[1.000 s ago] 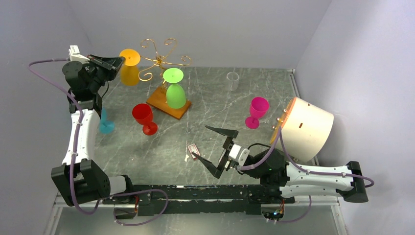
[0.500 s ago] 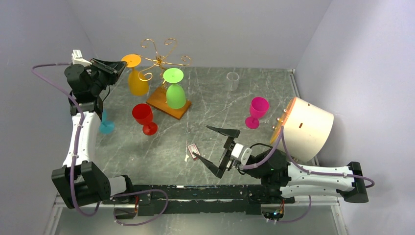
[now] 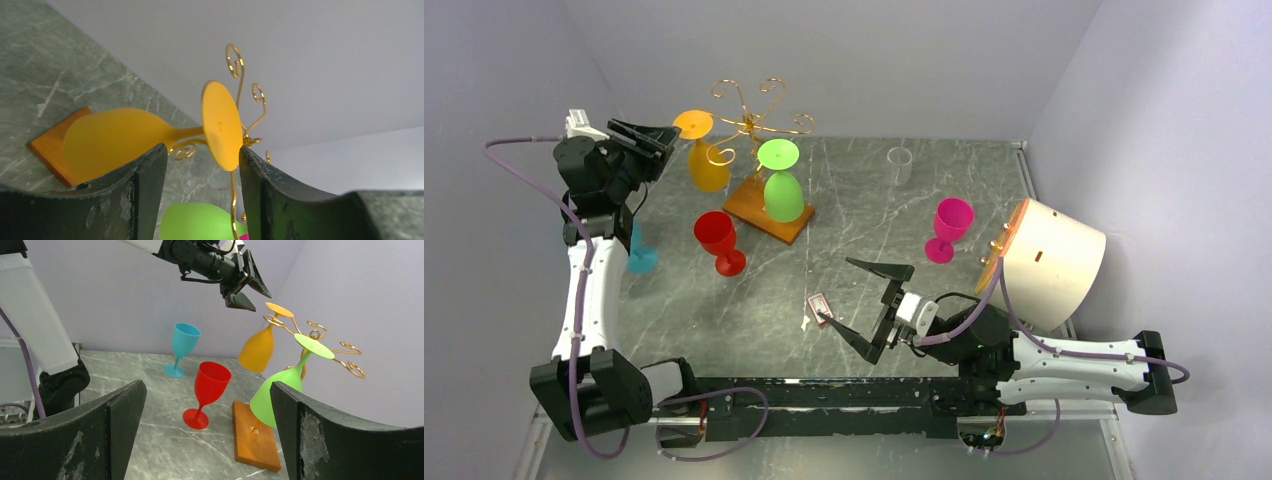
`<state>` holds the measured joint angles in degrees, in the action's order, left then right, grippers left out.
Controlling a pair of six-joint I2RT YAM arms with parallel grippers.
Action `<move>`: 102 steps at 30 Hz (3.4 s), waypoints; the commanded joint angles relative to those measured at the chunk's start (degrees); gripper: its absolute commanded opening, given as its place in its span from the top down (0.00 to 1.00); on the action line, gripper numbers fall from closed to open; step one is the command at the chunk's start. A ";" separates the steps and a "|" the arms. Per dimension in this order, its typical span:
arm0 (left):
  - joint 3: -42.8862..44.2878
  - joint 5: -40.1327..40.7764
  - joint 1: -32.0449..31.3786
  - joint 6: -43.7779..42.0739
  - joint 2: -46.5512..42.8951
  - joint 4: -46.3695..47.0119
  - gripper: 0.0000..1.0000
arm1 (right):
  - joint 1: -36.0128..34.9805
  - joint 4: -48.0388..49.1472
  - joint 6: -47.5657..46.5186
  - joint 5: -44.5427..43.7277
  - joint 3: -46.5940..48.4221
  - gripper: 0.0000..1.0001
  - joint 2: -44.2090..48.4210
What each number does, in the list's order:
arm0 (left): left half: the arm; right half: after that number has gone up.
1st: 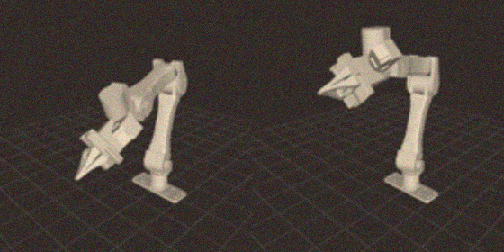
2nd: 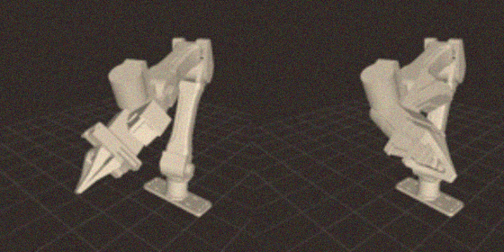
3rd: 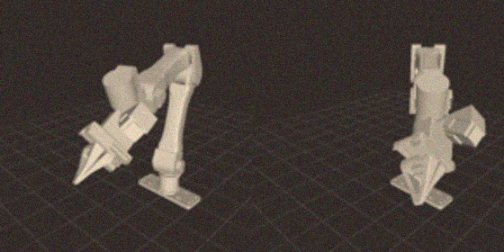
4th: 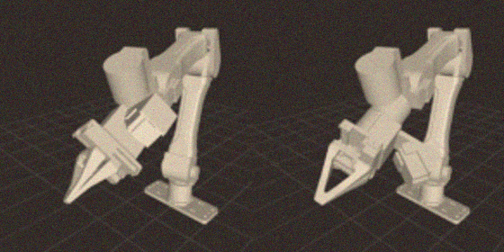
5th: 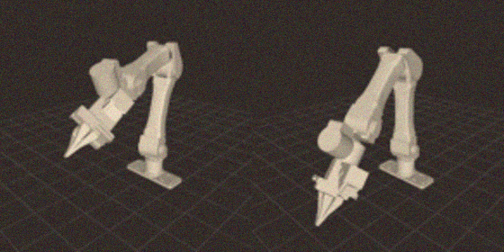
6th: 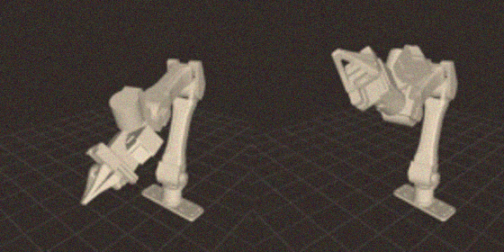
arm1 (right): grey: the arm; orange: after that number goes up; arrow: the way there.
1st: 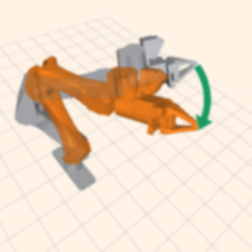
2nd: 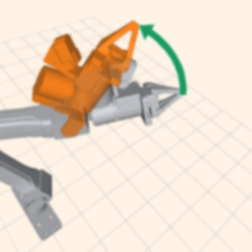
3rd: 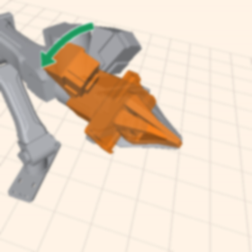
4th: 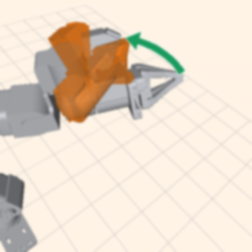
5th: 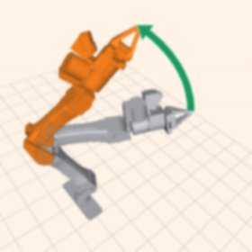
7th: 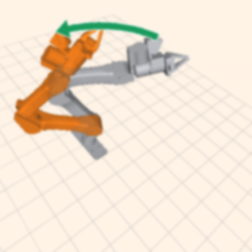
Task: Place the wine glass upside down on the wine glass rack
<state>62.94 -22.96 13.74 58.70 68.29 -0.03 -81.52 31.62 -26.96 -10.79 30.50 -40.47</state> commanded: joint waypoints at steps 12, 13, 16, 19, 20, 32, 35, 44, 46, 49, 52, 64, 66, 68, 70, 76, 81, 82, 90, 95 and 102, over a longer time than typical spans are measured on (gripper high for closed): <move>0.37 36.43 0.54 4.45 -7.15 -30.52 0.42 | -0.27 -0.63 2.31 -3.18 1.61 0.00 -1.15; 0.71 39.85 0.51 6.29 -6.72 -33.26 0.43 | -0.29 -0.67 2.20 -3.16 1.62 0.00 -1.38; 1.90 45.55 0.53 14.11 -5.03 -43.21 0.42 | -0.31 -0.45 1.49 -2.57 1.75 0.00 -1.97; 2.36 47.95 0.76 20.35 -3.70 -48.07 0.42 | -0.31 -1.70 1.37 -1.99 2.84 0.00 -2.44; 2.25 48.30 0.88 21.38 -3.48 -48.43 0.42 | -0.27 -2.39 1.43 -1.96 3.14 0.00 -2.56; 2.92 51.35 5.08 22.46 0.32 -48.66 0.47 | -0.30 -3.43 1.67 -1.44 4.52 0.00 -4.65; 2.18 51.62 6.04 22.35 0.95 -47.79 0.47 | -0.29 -3.67 1.73 -1.26 5.36 0.00 -6.13; 1.81 48.79 9.64 20.39 5.61 -46.03 0.51 | -0.31 -3.00 1.65 -0.28 6.47 0.00 -9.08; 1.10 48.37 9.87 20.18 5.45 -45.17 0.55 | -0.31 -2.94 1.48 -0.29 6.59 0.00 -9.31; 0.23 47.57 10.16 20.02 5.36 -44.31 0.60 | -0.31 -2.62 1.39 -0.38 6.42 0.00 -9.42; 0.33 46.99 10.34 19.88 6.06 -44.88 0.67 | -0.31 -2.80 1.54 -0.18 6.72 0.00 -9.31; -1.14 45.11 10.66 19.52 6.37 -45.63 0.91 | -0.26 -3.09 2.63 0.07 6.14 0.00 -7.56; -1.36 44.82 10.75 19.36 6.49 -45.56 0.93 | -0.24 -3.13 2.85 0.13 6.07 0.00 -7.39; -1.50 44.30 10.79 19.13 6.50 -45.42 0.93 | -0.24 -3.07 2.96 0.19 5.97 0.00 -7.29; -1.35 43.59 10.88 18.94 6.46 -45.54 0.93 | -0.30 -3.14 2.97 0.17 6.04 0.00 -7.24; 1.05 42.93 10.93 18.52 4.68 -46.81 0.93 | -0.26 -2.21 3.45 -0.48 6.25 0.00 -7.54; 1.64 42.30 10.92 17.62 0.91 -46.70 0.93 | -0.27 -5.35 7.58 -6.15 9.29 0.00 -9.64; 1.73 42.36 10.92 17.40 0.19 -46.60 0.93 | -0.31 -6.49 8.40 -7.77 10.24 0.00 -10.25; 2.90 40.13 10.93 12.99 -7.00 -43.29 0.93 | -0.29 -6.02 10.83 -14.97 12.21 0.00 -11.26; 2.54 33.34 10.96 8.36 -13.05 -38.08 0.93 | -0.25 -3.70 12.95 -17.58 12.18 0.01 -10.77; 4.55 23.63 9.02 4.15 -18.20 -35.66 0.93 | -0.25 -5.17 17.90 -23.18 14.96 0.08 -12.94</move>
<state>64.88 8.78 23.90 67.20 52.34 -40.34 -81.52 25.78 -13.47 -28.88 42.13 -52.51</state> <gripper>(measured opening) 0.076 0.939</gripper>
